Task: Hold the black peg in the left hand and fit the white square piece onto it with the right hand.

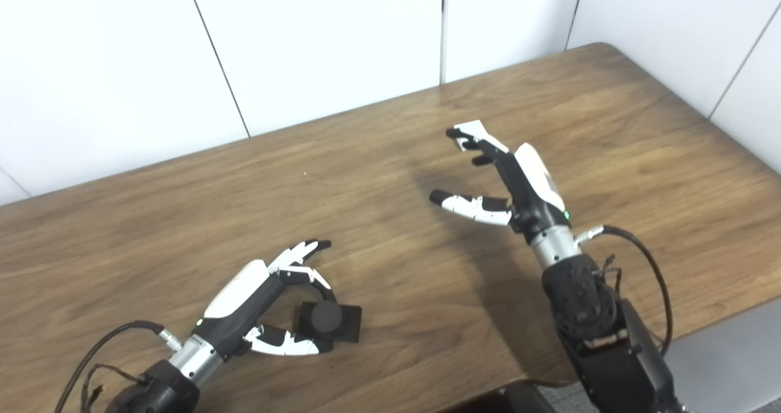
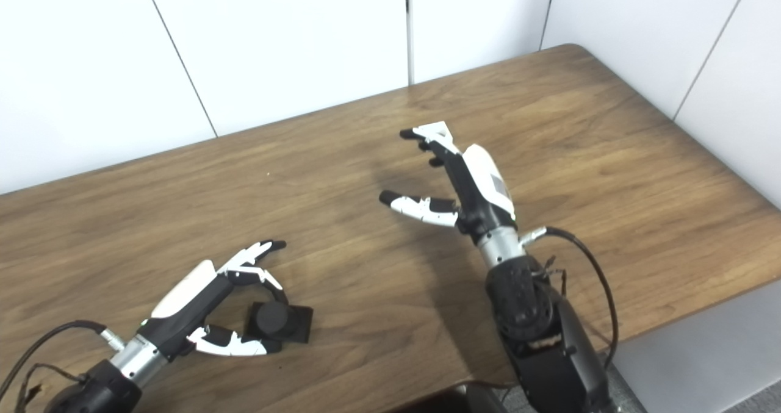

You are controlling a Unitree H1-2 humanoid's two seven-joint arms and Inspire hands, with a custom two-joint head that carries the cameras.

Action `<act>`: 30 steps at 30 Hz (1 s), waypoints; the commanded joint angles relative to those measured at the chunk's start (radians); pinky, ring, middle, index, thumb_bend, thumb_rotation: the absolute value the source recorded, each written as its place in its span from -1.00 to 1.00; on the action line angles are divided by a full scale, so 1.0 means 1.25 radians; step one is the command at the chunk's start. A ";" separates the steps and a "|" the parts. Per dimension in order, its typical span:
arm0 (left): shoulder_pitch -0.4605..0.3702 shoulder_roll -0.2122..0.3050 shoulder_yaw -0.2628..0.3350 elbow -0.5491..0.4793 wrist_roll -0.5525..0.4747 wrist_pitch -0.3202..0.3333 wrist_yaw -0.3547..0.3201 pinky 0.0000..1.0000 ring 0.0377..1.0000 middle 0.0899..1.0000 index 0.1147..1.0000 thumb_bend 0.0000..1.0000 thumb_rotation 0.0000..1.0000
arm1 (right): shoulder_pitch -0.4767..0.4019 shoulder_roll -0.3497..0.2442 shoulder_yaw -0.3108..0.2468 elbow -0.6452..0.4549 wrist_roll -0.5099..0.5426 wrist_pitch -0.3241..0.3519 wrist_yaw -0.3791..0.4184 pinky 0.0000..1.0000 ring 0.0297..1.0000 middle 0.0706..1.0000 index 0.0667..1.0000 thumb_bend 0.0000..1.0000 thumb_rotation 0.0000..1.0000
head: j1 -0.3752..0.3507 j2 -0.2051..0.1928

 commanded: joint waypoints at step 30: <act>0.024 0.022 0.015 -0.014 0.009 0.003 -0.022 1.00 1.00 0.95 -0.15 0.04 -0.87 | -0.559 -0.361 0.220 0.495 -0.069 0.017 0.422 0.67 0.99 0.97 0.65 0.69 -0.34 | 0.026 -0.002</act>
